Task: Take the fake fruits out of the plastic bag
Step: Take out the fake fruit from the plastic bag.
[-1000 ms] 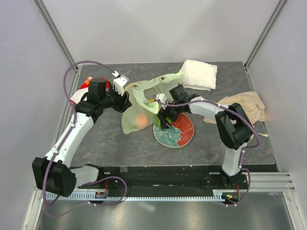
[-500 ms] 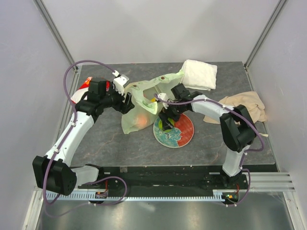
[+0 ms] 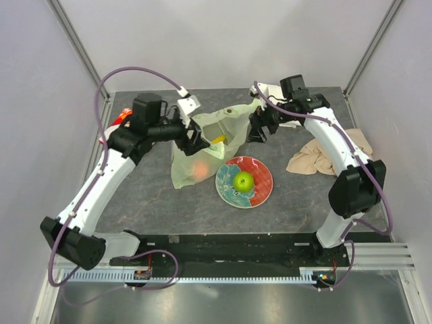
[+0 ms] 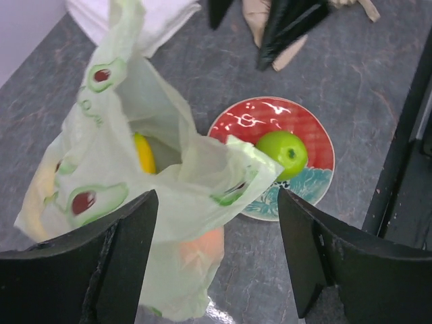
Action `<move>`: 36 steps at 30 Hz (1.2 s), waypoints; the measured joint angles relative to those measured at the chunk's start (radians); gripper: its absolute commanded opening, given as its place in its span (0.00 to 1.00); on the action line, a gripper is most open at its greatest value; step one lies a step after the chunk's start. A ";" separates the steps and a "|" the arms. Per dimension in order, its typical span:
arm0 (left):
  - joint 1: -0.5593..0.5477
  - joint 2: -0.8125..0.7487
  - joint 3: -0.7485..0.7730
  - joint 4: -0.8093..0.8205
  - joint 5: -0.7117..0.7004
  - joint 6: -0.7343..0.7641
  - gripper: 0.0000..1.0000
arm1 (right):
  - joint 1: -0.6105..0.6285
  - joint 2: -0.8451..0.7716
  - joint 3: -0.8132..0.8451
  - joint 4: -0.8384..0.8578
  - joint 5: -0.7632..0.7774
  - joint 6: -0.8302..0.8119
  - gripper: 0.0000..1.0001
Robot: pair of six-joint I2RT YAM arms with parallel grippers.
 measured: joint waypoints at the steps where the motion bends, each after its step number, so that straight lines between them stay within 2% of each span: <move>1: -0.025 0.019 0.011 -0.003 0.003 0.016 0.80 | 0.005 0.020 0.014 0.015 -0.016 0.018 0.90; 5: -0.140 0.102 0.033 -0.011 -0.006 0.111 0.78 | 0.018 0.121 0.019 0.141 -0.054 0.156 0.86; 8: -0.210 0.138 0.023 -0.012 -0.061 0.224 0.66 | 0.022 0.207 0.031 0.237 -0.052 0.266 0.83; 9: -0.229 0.143 0.011 -0.011 -0.088 0.264 0.54 | 0.023 0.242 0.052 0.257 -0.052 0.296 0.83; 11: -0.252 0.148 -0.016 -0.011 -0.144 0.335 0.38 | 0.028 0.302 0.098 0.300 -0.051 0.345 0.82; 12: -0.254 0.149 -0.029 -0.012 -0.177 0.369 0.23 | 0.033 0.329 0.126 0.311 -0.051 0.366 0.82; 15: -0.252 0.141 -0.070 -0.012 -0.256 0.447 0.02 | 0.056 0.378 0.196 0.346 -0.050 0.404 0.80; 21: -0.249 0.034 -0.161 -0.092 -0.284 0.477 0.02 | 0.160 0.431 0.262 0.400 -0.027 0.438 0.73; 27: -0.249 -0.091 -0.216 -0.183 -0.240 0.408 0.02 | 0.256 0.466 0.184 0.418 -0.001 0.455 0.71; 32: -0.248 -0.143 -0.227 -0.297 -0.175 0.372 0.02 | 0.273 0.467 0.106 0.412 0.067 0.455 0.80; 36: -0.246 -0.160 -0.259 -0.343 -0.134 0.354 0.02 | 0.274 0.467 0.095 0.418 0.138 0.456 0.83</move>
